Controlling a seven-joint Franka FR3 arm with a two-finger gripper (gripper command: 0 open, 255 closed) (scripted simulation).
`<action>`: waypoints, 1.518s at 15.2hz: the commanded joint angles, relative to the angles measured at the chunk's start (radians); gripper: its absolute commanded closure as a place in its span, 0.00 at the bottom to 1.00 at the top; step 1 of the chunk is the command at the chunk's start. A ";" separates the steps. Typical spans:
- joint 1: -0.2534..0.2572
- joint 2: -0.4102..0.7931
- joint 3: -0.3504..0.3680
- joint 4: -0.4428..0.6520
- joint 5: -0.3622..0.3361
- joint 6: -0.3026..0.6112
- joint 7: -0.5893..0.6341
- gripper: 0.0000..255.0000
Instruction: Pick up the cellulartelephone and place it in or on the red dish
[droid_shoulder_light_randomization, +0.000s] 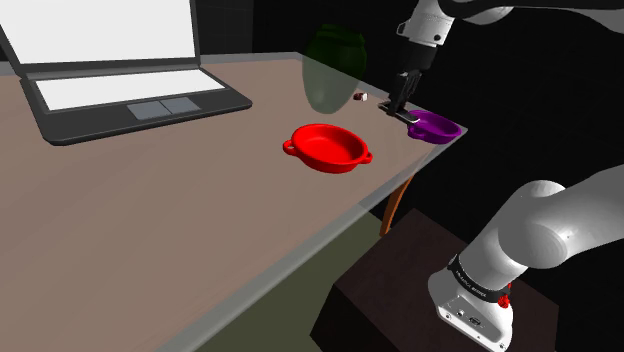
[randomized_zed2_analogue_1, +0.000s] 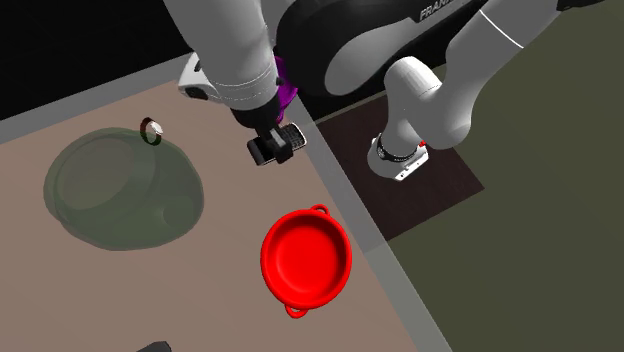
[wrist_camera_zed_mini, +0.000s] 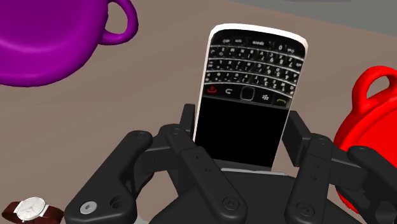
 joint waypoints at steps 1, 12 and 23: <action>0.001 0.002 0.001 0.031 0.001 -0.029 0.002 1.00; 0.061 0.068 0.127 0.133 0.065 -0.056 0.169 1.00; 0.134 0.226 0.290 0.262 0.108 -0.009 0.393 1.00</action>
